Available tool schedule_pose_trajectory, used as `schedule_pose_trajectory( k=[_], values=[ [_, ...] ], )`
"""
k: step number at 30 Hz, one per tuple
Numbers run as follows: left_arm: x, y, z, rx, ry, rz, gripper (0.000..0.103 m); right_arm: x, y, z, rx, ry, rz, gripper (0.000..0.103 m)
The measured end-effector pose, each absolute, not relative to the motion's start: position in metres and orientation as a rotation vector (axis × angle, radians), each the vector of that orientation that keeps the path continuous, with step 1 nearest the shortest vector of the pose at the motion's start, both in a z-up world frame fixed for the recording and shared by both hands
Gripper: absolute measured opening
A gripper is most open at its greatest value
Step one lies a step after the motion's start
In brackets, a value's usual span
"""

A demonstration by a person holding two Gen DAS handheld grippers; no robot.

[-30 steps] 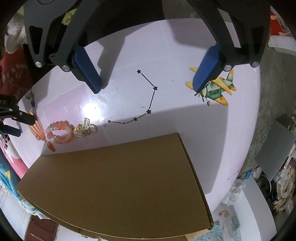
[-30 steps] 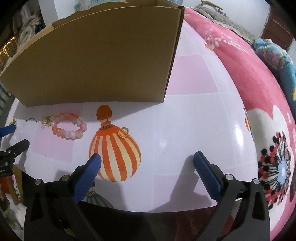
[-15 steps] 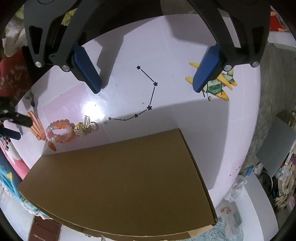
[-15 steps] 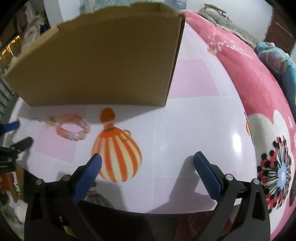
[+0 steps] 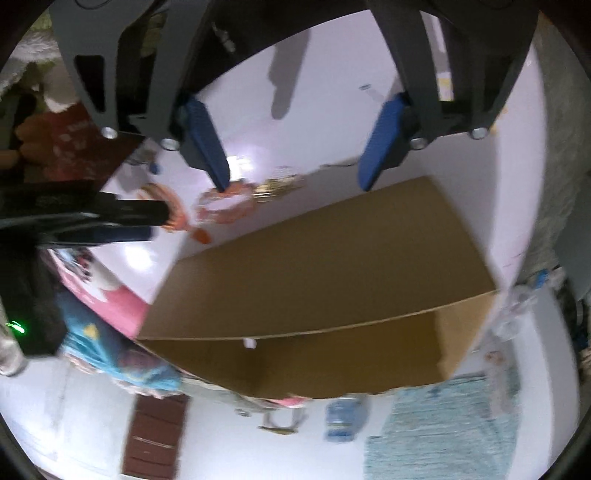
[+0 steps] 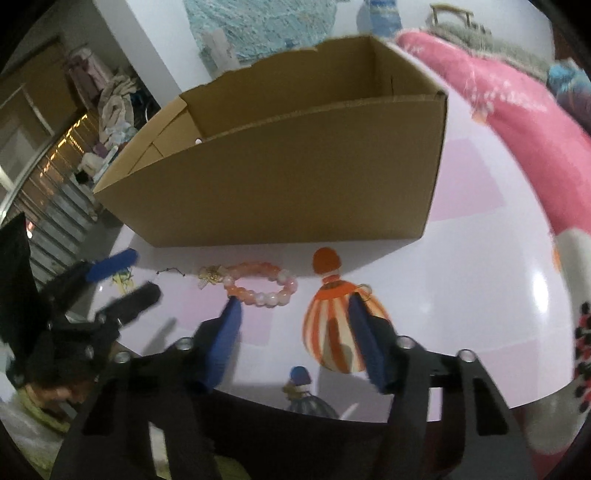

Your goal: Organize jewelry

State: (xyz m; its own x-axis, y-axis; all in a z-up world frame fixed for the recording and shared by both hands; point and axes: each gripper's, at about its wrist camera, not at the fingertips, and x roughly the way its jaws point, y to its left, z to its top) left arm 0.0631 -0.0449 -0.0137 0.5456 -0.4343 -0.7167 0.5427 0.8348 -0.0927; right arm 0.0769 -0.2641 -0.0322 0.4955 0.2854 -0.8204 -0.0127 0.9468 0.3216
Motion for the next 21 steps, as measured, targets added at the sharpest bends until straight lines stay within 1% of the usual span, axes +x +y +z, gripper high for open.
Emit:
schedule_pose_trajectory(
  k=[1,3,4,5,6,11,15,16,18,19,20,21],
  values=[
    [0.063,-0.051,-0.016,0.164,0.803,-0.603,0.056,0.080,-0.264,-0.035,0.301,1.051,0.179,0.045],
    [0.063,-0.060,-0.022,0.200,0.802,-0.623,0.044,0.084,-0.264,-0.039,0.308,1.064,0.174,0.037],
    [0.063,-0.066,-0.025,0.217,0.807,-0.630,0.040,0.087,-0.263,-0.041,0.309,1.072,0.174,0.036],
    [0.064,-0.068,-0.026,0.225,0.809,-0.633,0.035,0.088,-0.262,-0.042,0.308,1.076,0.173,0.034],
    [0.066,-0.071,-0.028,0.231,0.811,-0.635,0.032,0.089,-0.260,-0.042,0.303,1.079,0.175,0.033],
    [0.069,-0.074,-0.030,0.279,0.796,-0.619,0.031,0.092,-0.253,-0.040,0.249,1.075,0.165,0.033],
    [0.074,-0.075,-0.036,0.317,0.821,-0.595,0.030,0.094,-0.247,-0.037,0.241,1.060,0.185,0.033],
    [0.076,-0.074,-0.038,0.321,0.830,-0.590,0.029,0.095,-0.244,-0.035,0.232,1.054,0.191,0.033],
    [0.078,-0.071,-0.043,0.321,0.852,-0.583,0.020,0.095,-0.238,-0.033,0.216,1.044,0.210,0.033],
    [0.079,-0.068,-0.044,0.310,0.853,-0.581,0.020,0.095,-0.235,-0.032,0.213,1.041,0.219,0.033],
    [0.079,-0.066,-0.044,0.298,0.855,-0.579,0.017,0.095,-0.232,-0.032,0.206,1.040,0.231,0.033],
    [0.079,-0.063,-0.044,0.296,0.854,-0.576,0.012,0.096,-0.228,-0.031,0.198,1.039,0.239,0.032]
  ],
)
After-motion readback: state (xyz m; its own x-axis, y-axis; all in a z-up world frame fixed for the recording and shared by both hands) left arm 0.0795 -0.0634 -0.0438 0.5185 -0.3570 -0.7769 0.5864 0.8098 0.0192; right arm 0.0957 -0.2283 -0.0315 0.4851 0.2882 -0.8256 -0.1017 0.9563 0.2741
